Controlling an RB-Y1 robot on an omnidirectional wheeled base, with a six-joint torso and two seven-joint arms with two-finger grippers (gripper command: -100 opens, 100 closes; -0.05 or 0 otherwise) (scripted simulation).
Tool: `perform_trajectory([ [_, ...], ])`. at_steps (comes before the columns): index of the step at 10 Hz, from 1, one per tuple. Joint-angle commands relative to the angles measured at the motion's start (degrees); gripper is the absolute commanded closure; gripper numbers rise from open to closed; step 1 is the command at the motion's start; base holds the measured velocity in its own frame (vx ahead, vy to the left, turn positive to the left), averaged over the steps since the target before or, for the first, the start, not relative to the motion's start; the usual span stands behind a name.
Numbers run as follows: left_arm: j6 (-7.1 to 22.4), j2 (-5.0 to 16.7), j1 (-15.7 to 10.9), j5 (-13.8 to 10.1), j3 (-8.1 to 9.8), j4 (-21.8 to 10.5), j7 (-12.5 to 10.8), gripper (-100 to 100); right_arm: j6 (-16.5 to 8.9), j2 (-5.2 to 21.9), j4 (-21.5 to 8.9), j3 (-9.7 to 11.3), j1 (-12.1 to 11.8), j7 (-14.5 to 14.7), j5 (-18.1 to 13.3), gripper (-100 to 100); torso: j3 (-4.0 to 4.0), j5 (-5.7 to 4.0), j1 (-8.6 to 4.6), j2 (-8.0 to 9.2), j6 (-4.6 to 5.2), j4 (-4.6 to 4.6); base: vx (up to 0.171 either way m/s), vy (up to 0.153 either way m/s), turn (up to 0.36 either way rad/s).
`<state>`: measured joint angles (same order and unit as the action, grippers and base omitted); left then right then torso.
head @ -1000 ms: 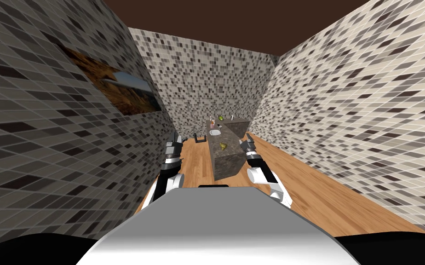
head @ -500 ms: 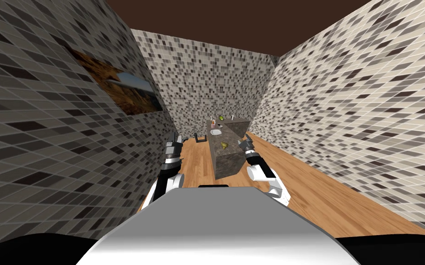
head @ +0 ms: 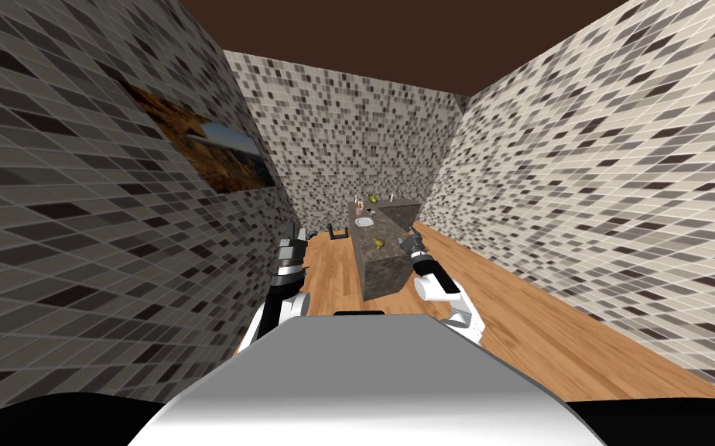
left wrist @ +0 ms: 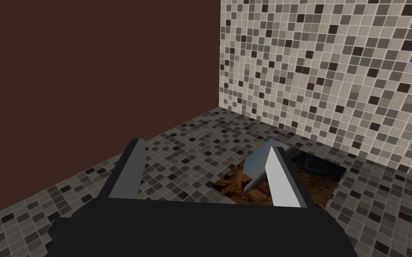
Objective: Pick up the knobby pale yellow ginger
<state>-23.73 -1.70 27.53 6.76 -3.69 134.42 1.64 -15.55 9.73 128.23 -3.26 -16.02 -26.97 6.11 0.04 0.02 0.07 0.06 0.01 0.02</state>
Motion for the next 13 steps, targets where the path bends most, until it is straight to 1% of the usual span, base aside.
perform_trajectory([
  [1, 0.00, 0.00, 0.00, 0.00, 0.00, 0.00, 0.00, 0, -2.86, 0.10, -0.77, -0.19, 1.64, -2.86, 0.18, -100, 0.00, 0.00, 0.00, 0.00, 0.00, 0.00, -0.034, 0.035, 0.000],
  [2, 0.00, 0.00, 0.00, 0.00, 0.00, 0.00, 0.00, 0, -4.28, 0.10, -0.77, -0.19, 1.64, -3.88, 0.18, -100, 0.02, 0.00, 0.05, 0.04, 0.00, 0.00, -0.030, 0.039, -0.004],
  [3, 0.00, 0.00, 0.00, 0.00, 0.00, 0.00, 0.00, 0, -6.03, 0.19, -1.37, -0.34, 3.09, -5.74, 0.39, -100, 0.02, 0.01, 0.06, 0.03, 0.00, 0.01, -0.037, 0.045, -0.006],
  [4, 0.00, 0.00, 0.00, 0.00, 0.00, 0.00, 0.00, 0, -7.74, 0.19, -1.37, -0.34, 3.09, -7.35, 0.39, -100, 0.02, 0.01, 0.09, 0.05, 0.00, 0.01, -0.033, 0.039, -0.004],
  [5, 0.00, 0.00, 0.00, 0.00, 0.00, 0.00, 0.00, 0, -8.57, 0.19, -1.37, -0.34, 3.09, -7.71, 0.39, -100, 0.03, 0.01, 0.07, 0.04, 0.00, 0.01, -0.011, 0.017, -0.001],
  [6, 0.00, 0.00, 0.00, 0.00, 0.00, 0.00, 0.00, 0, -10.91, 0.28, -2.05, -0.46, 4.55, -10.04, 0.62, -100, -0.01, 0.00, 0.00, -0.01, 0.00, 0.00, -0.011, 0.027, -0.004],
  [7, 0.00, 0.00, 0.00, 0.00, 0.00, 0.00, 0.00, 0, -12.46, 0.28, -2.05, -0.46, 4.55, -11.56, 0.62, -100, -0.02, 0.00, 0.01, -0.04, 0.00, -0.01, -0.017, 0.029, -0.005],
  [8, 0.00, 0.00, 0.00, 0.00, 0.00, 0.00, 0.00, 0, -14.34, 0.37, -2.81, -0.54, 6.02, -13.22, 0.87, -100, -0.02, 0.00, 0.03, -0.03, 0.00, -0.01, -0.024, 0.036, -0.009],
  [9, 0.00, 0.00, 0.00, 0.00, 0.00, 0.00, 0.00, 0, -15.99, 0.37, -2.81, -0.54, 6.02, -14.88, 0.87, -100, -0.01, 0.01, 0.05, -0.01, 0.00, -0.01, -0.020, 0.031, -0.006],
  [10, 0.00, 0.00, 0.00, 0.00, 0.00, 0.00, 0.00, 0, -16.52, 0.37, -2.81, -0.54, 6.02, -15.85, 0.87, -100, -0.01, 0.01, 0.03, -0.01, 0.00, 0.00, -0.009, 0.013, -0.001],
  [11, 0.00, 0.00, 0.00, 0.00, 0.00, 0.00, 0.00, 0, -18.69, 0.47, -3.67, -0.59, 7.48, -17.85, 1.15, -100, -0.02, 0.00, -0.02, -0.03, 0.00, -0.01, -0.008, 0.023, -0.009],
  [12, 0.00, 0.00, 0.00, 0.00, 0.00, 0.00, 0.00, 0, -20.29, 0.47, -3.67, -0.59, 7.48, -19.40, 1.15, -100, -0.03, 0.00, 0.00, -0.05, 0.00, -0.01, -0.008, 0.025, -0.005],
  [13, 0.00, 0.00, 0.00, 0.00, 0.00, 0.00, 0.00, 0, -20.36, 0.47, -3.67, -0.59, 7.48, -20.12, 1.15, -100, -0.03, 0.00, 0.01, -0.05, 0.00, -0.01, -0.005, 0.011, 0.000],
])
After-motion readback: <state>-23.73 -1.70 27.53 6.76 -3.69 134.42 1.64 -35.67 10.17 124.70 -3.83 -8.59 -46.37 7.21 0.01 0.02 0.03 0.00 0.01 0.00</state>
